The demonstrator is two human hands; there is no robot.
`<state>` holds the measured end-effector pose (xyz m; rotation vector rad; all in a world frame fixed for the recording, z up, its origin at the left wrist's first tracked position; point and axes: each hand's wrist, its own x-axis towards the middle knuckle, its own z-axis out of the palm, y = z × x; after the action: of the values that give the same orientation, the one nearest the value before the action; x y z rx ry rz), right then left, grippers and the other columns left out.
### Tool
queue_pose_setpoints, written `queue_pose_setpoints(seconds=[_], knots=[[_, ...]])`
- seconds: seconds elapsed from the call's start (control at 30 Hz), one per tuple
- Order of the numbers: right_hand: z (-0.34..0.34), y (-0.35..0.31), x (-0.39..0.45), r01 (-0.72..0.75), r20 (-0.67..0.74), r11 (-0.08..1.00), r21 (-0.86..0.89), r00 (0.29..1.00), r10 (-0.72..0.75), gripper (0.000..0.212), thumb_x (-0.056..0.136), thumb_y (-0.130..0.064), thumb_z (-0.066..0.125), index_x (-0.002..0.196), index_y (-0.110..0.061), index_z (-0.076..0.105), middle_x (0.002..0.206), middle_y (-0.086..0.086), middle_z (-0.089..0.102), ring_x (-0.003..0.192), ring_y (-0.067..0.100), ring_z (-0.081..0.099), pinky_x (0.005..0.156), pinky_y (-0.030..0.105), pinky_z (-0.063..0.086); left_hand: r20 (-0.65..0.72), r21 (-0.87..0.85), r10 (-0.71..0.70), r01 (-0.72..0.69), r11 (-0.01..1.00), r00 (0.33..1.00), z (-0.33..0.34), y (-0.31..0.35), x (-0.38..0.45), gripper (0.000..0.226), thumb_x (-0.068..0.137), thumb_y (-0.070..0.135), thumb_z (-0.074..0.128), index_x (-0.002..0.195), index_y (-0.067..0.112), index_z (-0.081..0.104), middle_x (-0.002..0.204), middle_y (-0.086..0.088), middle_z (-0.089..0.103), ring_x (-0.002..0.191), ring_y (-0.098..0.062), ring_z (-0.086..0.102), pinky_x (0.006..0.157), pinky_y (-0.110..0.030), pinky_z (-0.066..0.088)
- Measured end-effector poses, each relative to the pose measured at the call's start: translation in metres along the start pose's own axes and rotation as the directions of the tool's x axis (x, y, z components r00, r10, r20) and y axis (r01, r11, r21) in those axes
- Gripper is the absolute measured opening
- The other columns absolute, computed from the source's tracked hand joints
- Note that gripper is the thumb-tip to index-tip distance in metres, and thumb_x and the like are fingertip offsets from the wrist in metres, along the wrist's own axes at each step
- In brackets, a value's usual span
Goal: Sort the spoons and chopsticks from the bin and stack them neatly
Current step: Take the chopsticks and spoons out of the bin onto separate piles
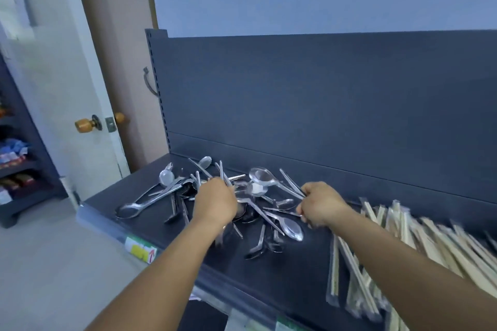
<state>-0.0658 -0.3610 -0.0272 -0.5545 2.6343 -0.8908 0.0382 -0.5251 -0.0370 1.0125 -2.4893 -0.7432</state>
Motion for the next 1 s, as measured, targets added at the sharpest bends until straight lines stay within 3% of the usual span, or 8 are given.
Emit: queue_pose_setpoints(seconds=[0.13,0.2,0.23,0.3,0.37,0.57,0.83,1.0], knots=[[0.016,-0.007,0.019,-0.047,-0.093,0.993,-0.107,0.995,0.037,0.023,0.085,-0.002,0.047,0.105,-0.010,0.057,0.099,0.010,0.065,0.086,0.028,0.060,0.064,0.027,0.042,0.023,-0.094,0.009,-0.007,0.996,1.000,0.007,-0.011,0.014,0.022,0.096,0.025,0.048,0.096,0.004,0.053,0.100,-0.014,0.063,0.087,-0.029,0.056,0.069,-0.029,0.037],[0.020,-0.008,0.023,-0.039,-0.084,0.991,-0.127,0.996,0.029,0.032,0.089,-0.006,0.042,0.119,-0.015,0.051,0.114,0.008,0.061,0.091,0.024,0.054,0.070,0.025,0.039,0.046,-0.098,0.051,-0.046,0.994,0.998,0.008,-0.015,0.013,0.025,0.095,0.025,0.050,0.109,0.004,0.049,0.103,-0.013,0.060,0.089,-0.027,0.053,0.071,-0.028,0.035],[0.022,-0.007,0.024,-0.036,-0.058,0.990,-0.138,0.998,0.028,0.041,0.090,-0.006,0.039,0.129,-0.016,0.045,0.126,0.007,0.056,0.100,0.025,0.053,0.075,0.025,0.038,0.071,-0.085,0.070,-0.064,0.994,0.995,0.009,-0.018,0.013,0.030,0.095,0.025,0.051,0.116,0.004,0.044,0.105,-0.012,0.058,0.090,-0.026,0.052,0.072,-0.029,0.037],[0.023,-0.004,0.022,-0.033,-0.019,0.983,-0.178,0.999,0.030,0.054,0.091,-0.008,0.038,0.143,-0.019,0.031,0.145,0.005,0.041,0.122,0.027,0.046,0.085,0.025,0.036,0.128,-0.011,0.111,-0.111,0.994,0.985,0.011,-0.023,0.011,0.046,0.095,0.025,0.051,0.132,0.003,0.034,0.121,-0.014,0.051,0.110,-0.028,0.049,0.087,-0.034,0.040],[0.022,-0.001,0.018,-0.012,-0.014,0.970,-0.243,1.000,0.009,0.054,0.092,-0.013,0.040,0.144,-0.019,0.029,0.148,0.006,0.036,0.131,0.027,0.039,0.097,0.030,0.035,0.161,0.057,0.161,-0.172,0.984,0.974,0.013,-0.025,0.009,0.055,0.095,0.026,0.051,0.139,0.003,0.027,0.136,-0.014,0.042,0.126,-0.028,0.040,0.098,-0.035,0.037],[0.004,0.014,-0.012,0.059,0.004,0.954,-0.295,0.998,-0.060,0.057,0.094,-0.025,0.043,0.148,-0.020,0.024,0.155,0.000,0.026,0.141,0.020,0.025,0.111,0.029,0.024,0.235,0.161,0.364,-0.406,0.900,0.901,0.018,0.000,-0.013,0.052,0.095,0.031,0.047,0.140,0.010,0.031,0.142,-0.006,0.038,0.132,-0.023,0.033,0.106,-0.032,0.031],[-0.050,0.063,-0.068,0.070,-0.121,0.925,-0.374,0.985,-0.124,0.061,0.095,-0.031,0.046,0.149,-0.018,0.022,0.155,0.000,0.024,0.143,0.017,0.020,0.113,0.025,0.015,0.332,0.175,0.598,-0.671,0.721,0.729,0.041,0.081,-0.068,0.056,0.096,0.036,0.046,0.144,0.013,0.027,0.146,-0.002,0.035,0.136,-0.020,0.028,0.109,-0.031,0.026],[-0.096,0.113,-0.108,0.034,-0.201,0.922,-0.387,0.972,-0.121,0.056,0.094,-0.031,0.046,0.145,-0.019,0.028,0.152,-0.001,0.030,0.140,0.020,0.026,0.112,0.029,0.021,0.365,0.160,0.673,-0.756,0.635,0.643,0.063,0.140,-0.109,0.056,0.096,0.037,0.045,0.143,0.012,0.028,0.144,-0.004,0.037,0.134,-0.022,0.031,0.108,-0.033,0.028]])
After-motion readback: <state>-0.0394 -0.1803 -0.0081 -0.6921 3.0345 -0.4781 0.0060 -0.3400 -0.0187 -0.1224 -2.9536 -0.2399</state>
